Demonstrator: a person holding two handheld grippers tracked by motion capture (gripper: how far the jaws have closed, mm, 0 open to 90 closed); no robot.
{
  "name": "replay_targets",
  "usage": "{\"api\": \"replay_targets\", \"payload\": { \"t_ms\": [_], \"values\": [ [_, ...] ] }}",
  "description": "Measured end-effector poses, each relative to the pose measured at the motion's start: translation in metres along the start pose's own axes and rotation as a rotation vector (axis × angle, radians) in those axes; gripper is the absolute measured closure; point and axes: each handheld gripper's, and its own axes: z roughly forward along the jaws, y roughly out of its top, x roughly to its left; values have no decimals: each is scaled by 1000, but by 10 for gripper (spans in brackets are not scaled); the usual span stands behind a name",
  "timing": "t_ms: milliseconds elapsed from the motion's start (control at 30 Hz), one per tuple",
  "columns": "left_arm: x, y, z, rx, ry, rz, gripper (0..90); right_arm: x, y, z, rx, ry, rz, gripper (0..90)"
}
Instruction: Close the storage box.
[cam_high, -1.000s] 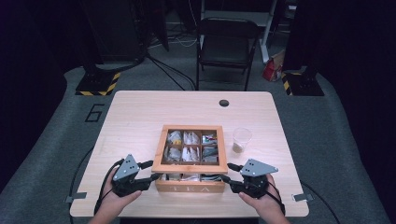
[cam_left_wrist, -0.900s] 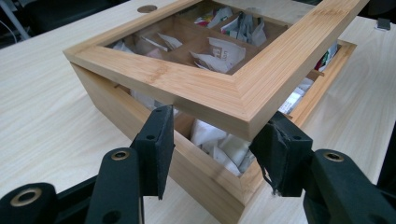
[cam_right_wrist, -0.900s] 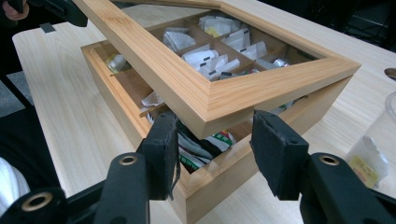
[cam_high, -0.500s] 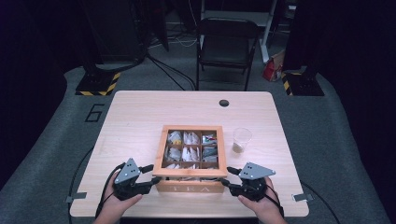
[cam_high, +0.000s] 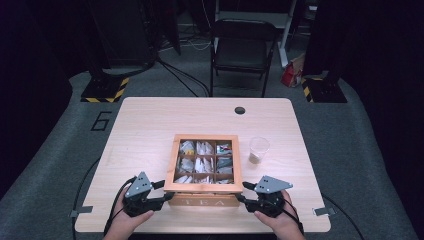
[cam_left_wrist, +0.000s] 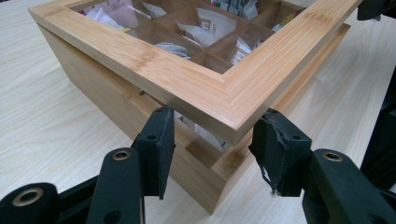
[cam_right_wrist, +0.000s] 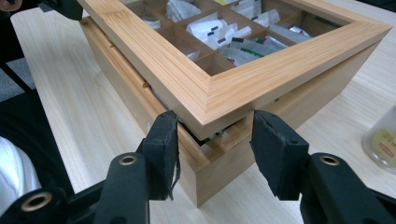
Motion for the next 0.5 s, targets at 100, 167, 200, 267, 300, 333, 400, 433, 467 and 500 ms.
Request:
{"api": "replay_targets", "payload": {
  "t_ms": [100,167,200,267,300,333,400,433,467,500],
  "values": [
    [0,-1,0,14,-5,4,493,0,-1,2,11,3,2,508],
    [0,-1,0,17,-5,6,493,0,-2,2,13,6,12,508],
    [0,-1,0,17,-6,4,493,-1,-2,2,13,6,8,508],
    [0,-1,0,11,-5,-3,493,0,-2,2,14,6,10,508],
    [0,-1,-1,15,-11,-4,493,-1,-2,3,15,7,10,508],
    [0,-1,-1,20,-17,-8,493,-1,-2,2,20,9,13,508],
    [1,-1,-2,30,-20,-3,494,-1,-2,3,30,12,1,509],
    [1,-1,-2,32,-22,-5,495,-1,-2,3,35,14,-1,509],
    [1,-2,-1,26,-13,0,496,-1,-2,3,35,14,8,509],
    [1,-2,-1,32,-19,-3,496,-1,-2,3,37,16,9,509]
  ]
}}
